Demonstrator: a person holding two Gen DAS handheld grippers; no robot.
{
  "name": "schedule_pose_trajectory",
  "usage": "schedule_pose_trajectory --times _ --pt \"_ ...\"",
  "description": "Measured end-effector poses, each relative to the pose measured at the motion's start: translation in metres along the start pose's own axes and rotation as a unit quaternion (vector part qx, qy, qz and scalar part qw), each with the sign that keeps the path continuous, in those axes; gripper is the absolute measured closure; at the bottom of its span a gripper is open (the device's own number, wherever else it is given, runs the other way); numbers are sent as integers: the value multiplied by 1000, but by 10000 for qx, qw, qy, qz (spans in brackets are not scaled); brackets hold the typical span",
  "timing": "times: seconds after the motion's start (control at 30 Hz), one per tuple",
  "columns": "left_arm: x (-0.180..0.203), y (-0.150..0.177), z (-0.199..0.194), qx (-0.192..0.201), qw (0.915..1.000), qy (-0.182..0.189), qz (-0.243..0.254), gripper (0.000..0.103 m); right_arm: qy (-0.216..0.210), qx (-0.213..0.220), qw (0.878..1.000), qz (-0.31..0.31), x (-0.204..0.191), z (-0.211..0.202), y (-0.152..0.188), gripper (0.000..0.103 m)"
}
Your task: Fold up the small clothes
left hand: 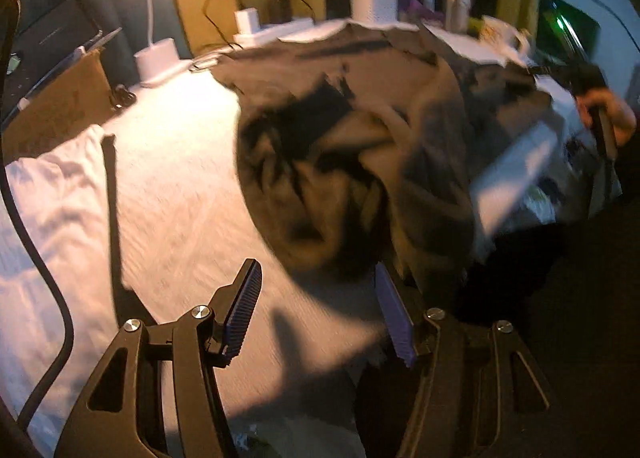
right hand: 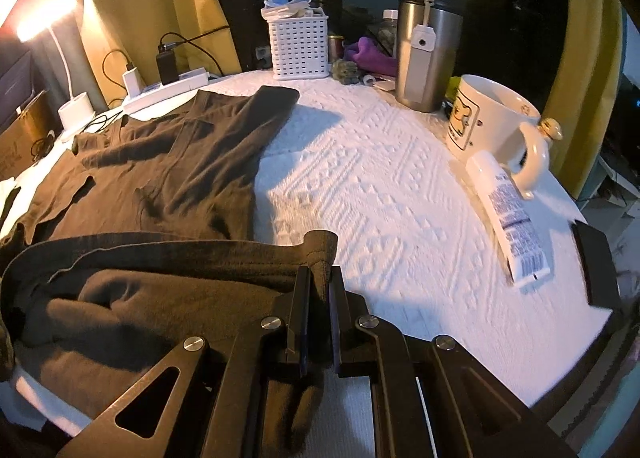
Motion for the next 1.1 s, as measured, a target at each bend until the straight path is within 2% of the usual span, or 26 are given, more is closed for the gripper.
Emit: schedule_pose_trajectory --times 0.23,0.3,0.4,0.47,0.57,0.6,0.63,0.73,0.9,1.1 --pt "44 4 -12 384 9975 161 573 43 31 74 10000 36 0 -16 6 95" --pt "55 -1 -8 484 9957 65 787 43 9 121 9999 40 -1 -21 5 95" --pt "68 -16 6 597 9923 -286 1047 43 -32 201 9998 32 -2 -25 2 95" --pt "71 -27 13 685 9916 -271 1066 43 -71 251 9997 26 -4 -26 0 95" --pt "72 -46 23 783 9929 -125 890 44 -118 302 9995 26 -5 -26 -5 95" --pt "71 -53 26 809 9936 -67 790 48 -128 326 9994 25 -5 -26 -7 95" --pt "70 -57 27 802 9940 -30 748 62 -145 337 9993 35 -5 -25 -7 95" --pt "67 -73 25 948 9934 -100 630 75 -218 391 9990 58 -5 -25 -11 95" --pt "46 -97 9 1283 9917 -87 51 77 -301 374 9988 63 -5 -18 -13 95" --pt "6 -110 19 1104 9906 -376 -709 75 -376 244 9990 37 -10 -3 -11 95"
Point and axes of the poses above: each gripper's, at about its wrist camera, not at the fingertips, and z roughly the way its jaws point, x to its right, y to its underside, the point moved 8 cm from there along z, roughly the way its jaws point, and after that the axes turned 8 degrees about -z, right-handed, at the moved point
